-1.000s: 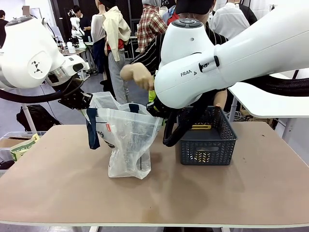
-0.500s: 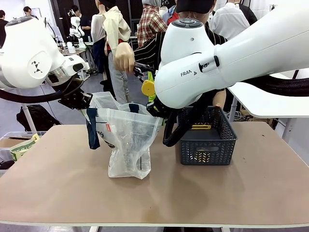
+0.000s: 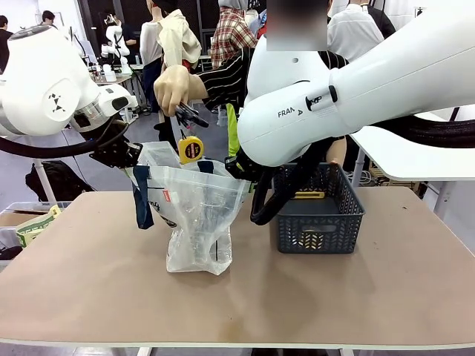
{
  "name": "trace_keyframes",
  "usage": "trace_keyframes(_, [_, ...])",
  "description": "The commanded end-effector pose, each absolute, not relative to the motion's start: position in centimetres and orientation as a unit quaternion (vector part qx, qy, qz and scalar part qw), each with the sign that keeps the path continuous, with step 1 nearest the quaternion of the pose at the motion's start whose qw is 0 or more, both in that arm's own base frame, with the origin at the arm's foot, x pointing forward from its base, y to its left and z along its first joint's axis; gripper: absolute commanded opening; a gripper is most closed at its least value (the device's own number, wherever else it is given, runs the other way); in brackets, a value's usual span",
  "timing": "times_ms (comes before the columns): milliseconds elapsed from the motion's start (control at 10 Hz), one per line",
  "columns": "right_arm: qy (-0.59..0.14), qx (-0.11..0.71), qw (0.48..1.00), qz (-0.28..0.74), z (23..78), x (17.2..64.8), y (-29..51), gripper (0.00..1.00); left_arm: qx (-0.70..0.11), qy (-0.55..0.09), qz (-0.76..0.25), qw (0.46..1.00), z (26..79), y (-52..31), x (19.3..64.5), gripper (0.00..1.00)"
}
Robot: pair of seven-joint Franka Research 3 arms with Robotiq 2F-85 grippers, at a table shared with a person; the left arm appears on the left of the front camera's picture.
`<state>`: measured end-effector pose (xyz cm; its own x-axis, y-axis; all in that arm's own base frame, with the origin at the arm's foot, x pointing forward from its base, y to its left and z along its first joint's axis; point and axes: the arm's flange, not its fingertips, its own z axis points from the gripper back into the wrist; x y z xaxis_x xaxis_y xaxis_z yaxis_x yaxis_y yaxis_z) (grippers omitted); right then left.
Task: Transfer purchased items from the store into the shopping bag.
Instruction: Move the Reusable shopping bag to the right side of the table.
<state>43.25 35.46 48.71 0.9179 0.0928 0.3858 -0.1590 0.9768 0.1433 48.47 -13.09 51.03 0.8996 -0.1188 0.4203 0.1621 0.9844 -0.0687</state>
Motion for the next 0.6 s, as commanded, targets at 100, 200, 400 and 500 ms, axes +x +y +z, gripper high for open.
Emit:
trace_keyframes(100, [-0.192,0.086,0.975,0.064,48.58,43.21,35.33,0.0,-0.052,-0.216,-0.068,0.973,51.08,-12.75,48.48,0.0])
trace_keyframes(200, [-0.192,0.086,0.975,0.064,48.58,43.21,35.33,0.0,-0.052,-0.216,-0.068,0.973,51.08,-12.75,48.48,0.0])
trace_keyframes(400, [-0.192,0.086,0.975,0.064,48.58,43.21,35.33,0.0,-0.052,-0.216,-0.068,0.973,51.08,-12.75,48.48,0.0])
trace_keyframes(500, [-0.192,0.086,0.975,0.064,48.58,43.21,35.33,0.0,-0.052,-0.216,-0.068,0.973,51.08,-12.75,48.48,0.0])
